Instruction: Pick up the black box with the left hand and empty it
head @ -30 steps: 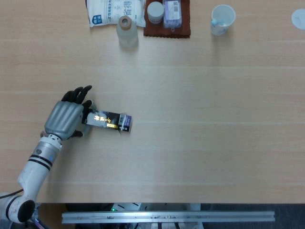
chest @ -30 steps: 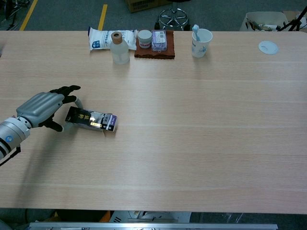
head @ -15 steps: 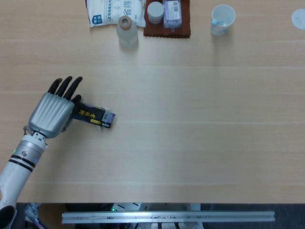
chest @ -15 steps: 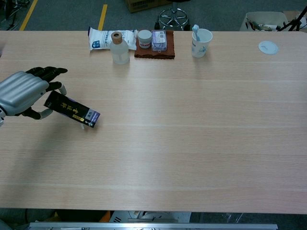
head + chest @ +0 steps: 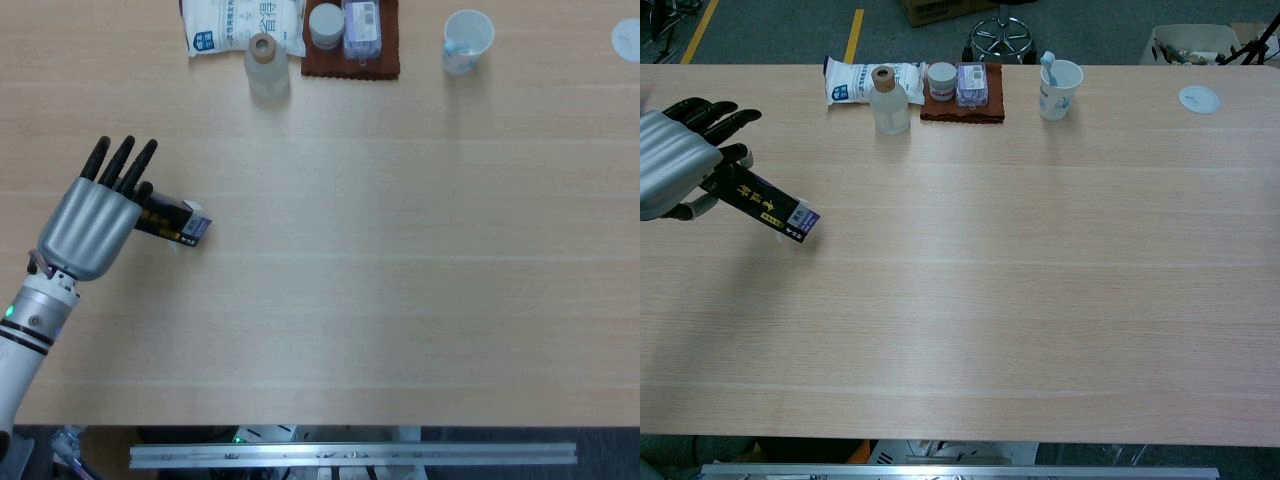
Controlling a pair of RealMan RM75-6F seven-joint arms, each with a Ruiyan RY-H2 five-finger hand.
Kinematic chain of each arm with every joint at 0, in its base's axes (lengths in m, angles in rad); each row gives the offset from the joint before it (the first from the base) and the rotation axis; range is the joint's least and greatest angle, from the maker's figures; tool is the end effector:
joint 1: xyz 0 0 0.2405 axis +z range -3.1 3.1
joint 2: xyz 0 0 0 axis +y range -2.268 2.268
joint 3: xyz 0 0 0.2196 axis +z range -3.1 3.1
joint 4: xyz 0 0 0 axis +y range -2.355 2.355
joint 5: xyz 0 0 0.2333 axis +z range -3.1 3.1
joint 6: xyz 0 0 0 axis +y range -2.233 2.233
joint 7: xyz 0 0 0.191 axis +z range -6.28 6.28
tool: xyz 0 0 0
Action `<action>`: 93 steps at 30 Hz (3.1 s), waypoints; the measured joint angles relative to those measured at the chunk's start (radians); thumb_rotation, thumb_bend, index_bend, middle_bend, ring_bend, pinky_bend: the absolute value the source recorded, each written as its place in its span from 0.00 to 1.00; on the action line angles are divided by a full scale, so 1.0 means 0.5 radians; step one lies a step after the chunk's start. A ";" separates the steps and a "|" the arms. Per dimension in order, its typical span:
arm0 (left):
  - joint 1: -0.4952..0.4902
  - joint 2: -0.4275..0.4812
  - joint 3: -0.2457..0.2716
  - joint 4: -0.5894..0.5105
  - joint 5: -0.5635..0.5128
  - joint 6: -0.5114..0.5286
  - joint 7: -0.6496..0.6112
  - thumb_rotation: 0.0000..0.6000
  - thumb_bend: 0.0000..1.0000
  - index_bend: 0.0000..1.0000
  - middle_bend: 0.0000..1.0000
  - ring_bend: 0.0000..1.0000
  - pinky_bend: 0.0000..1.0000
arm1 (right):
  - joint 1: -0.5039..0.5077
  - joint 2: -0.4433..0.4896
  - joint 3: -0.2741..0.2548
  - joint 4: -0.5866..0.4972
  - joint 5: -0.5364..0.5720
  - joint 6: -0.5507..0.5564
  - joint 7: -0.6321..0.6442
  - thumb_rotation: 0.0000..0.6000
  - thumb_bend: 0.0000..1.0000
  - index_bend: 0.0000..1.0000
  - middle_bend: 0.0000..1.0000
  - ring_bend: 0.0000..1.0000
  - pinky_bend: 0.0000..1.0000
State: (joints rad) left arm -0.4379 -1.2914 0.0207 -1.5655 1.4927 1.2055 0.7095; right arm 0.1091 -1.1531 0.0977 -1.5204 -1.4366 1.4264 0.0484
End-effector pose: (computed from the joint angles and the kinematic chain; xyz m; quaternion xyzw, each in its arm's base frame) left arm -0.2081 0.2869 0.0121 -0.8092 -0.1252 -0.2255 0.5280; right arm -0.3080 -0.2467 0.1261 0.5770 -0.3967 0.3833 0.6023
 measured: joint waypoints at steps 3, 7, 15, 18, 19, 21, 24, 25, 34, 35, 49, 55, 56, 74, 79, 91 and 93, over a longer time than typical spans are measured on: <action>0.007 -0.020 0.003 0.036 0.023 0.018 0.013 1.00 0.33 0.44 0.00 0.00 0.11 | -0.001 0.000 0.000 -0.001 0.000 0.002 0.001 1.00 0.05 0.11 0.12 0.05 0.31; 0.010 -0.025 -0.001 0.058 0.026 0.020 0.015 1.00 0.33 0.43 0.00 0.00 0.11 | -0.001 0.000 0.000 0.000 0.001 0.001 0.000 1.00 0.05 0.11 0.12 0.05 0.31; 0.019 -0.042 -0.011 0.113 0.022 0.027 0.042 1.00 0.33 0.42 0.00 0.00 0.11 | 0.000 0.001 -0.001 -0.002 0.003 -0.001 -0.003 1.00 0.05 0.11 0.12 0.05 0.31; 0.022 -0.049 -0.015 0.129 0.019 0.028 0.052 1.00 0.33 0.41 0.00 0.00 0.11 | 0.000 0.001 0.000 -0.002 0.005 -0.002 -0.004 1.00 0.05 0.11 0.12 0.05 0.31; 0.023 -0.050 -0.016 0.133 0.019 0.028 0.053 1.00 0.33 0.41 0.00 0.00 0.11 | 0.000 0.001 0.000 -0.002 0.005 -0.002 -0.004 1.00 0.05 0.11 0.12 0.05 0.31; 0.024 -0.051 -0.018 0.137 0.016 0.026 0.053 1.00 0.33 0.41 0.00 0.00 0.11 | 0.001 0.001 0.000 -0.003 0.005 -0.003 -0.003 1.00 0.05 0.11 0.12 0.05 0.31; 0.024 -0.053 -0.020 0.146 0.016 0.026 0.059 1.00 0.33 0.41 0.00 0.00 0.11 | 0.002 0.001 0.000 -0.003 0.005 -0.003 -0.003 1.00 0.05 0.11 0.12 0.05 0.31; 0.025 -0.054 -0.022 0.149 0.013 0.026 0.061 1.00 0.33 0.40 0.00 0.00 0.11 | 0.002 0.001 0.000 -0.002 0.005 -0.004 -0.003 1.00 0.05 0.11 0.12 0.05 0.31; 0.026 -0.061 -0.028 0.201 0.027 0.043 0.148 1.00 0.33 0.38 0.00 0.00 0.11 | 0.001 0.002 -0.001 -0.001 0.004 -0.002 0.003 1.00 0.05 0.11 0.12 0.05 0.31; 0.027 -0.063 -0.029 0.207 0.029 0.047 0.166 1.00 0.33 0.38 0.00 0.00 0.11 | 0.001 0.002 -0.001 -0.001 0.003 -0.002 0.003 1.00 0.05 0.11 0.12 0.05 0.31; 0.067 -0.101 -0.073 0.215 -0.122 0.071 0.482 1.00 0.33 0.39 0.00 0.00 0.11 | -0.002 0.002 -0.003 0.001 0.007 -0.003 0.006 1.00 0.05 0.11 0.12 0.05 0.31; 0.079 -0.107 -0.089 0.191 -0.190 0.070 0.531 1.00 0.33 0.38 0.00 0.00 0.11 | -0.003 0.001 -0.003 0.003 0.009 -0.004 0.004 1.00 0.05 0.11 0.12 0.05 0.31; 0.080 -0.107 -0.089 0.190 -0.195 0.069 0.529 1.00 0.33 0.38 0.00 0.00 0.11 | -0.003 0.001 -0.004 0.003 0.009 -0.004 0.004 1.00 0.05 0.11 0.12 0.05 0.31; 0.092 -0.113 -0.080 0.195 -0.251 0.065 0.475 1.00 0.33 0.37 0.00 0.00 0.11 | -0.005 -0.001 -0.005 0.009 0.015 -0.009 0.004 1.00 0.05 0.11 0.12 0.05 0.31; 0.093 -0.110 -0.076 0.189 -0.260 0.064 0.470 1.00 0.33 0.38 0.00 0.00 0.11 | -0.005 -0.003 -0.006 0.010 0.016 -0.012 0.005 1.00 0.05 0.11 0.12 0.05 0.31; 0.095 -0.110 -0.071 0.187 -0.285 0.061 0.451 1.00 0.26 0.38 0.00 0.00 0.11 | -0.006 -0.006 -0.005 0.015 0.019 -0.013 0.008 1.00 0.05 0.11 0.12 0.05 0.31; 0.094 -0.110 -0.070 0.188 -0.288 0.059 0.448 1.00 0.26 0.38 0.00 0.00 0.11 | -0.006 -0.007 -0.005 0.014 0.020 -0.014 0.008 1.00 0.05 0.11 0.12 0.05 0.31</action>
State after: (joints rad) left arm -0.3907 -1.3464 -0.0143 -1.4714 1.3484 1.2348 0.9335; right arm 0.1062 -1.1564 0.0951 -1.5132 -1.4264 1.4193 0.0525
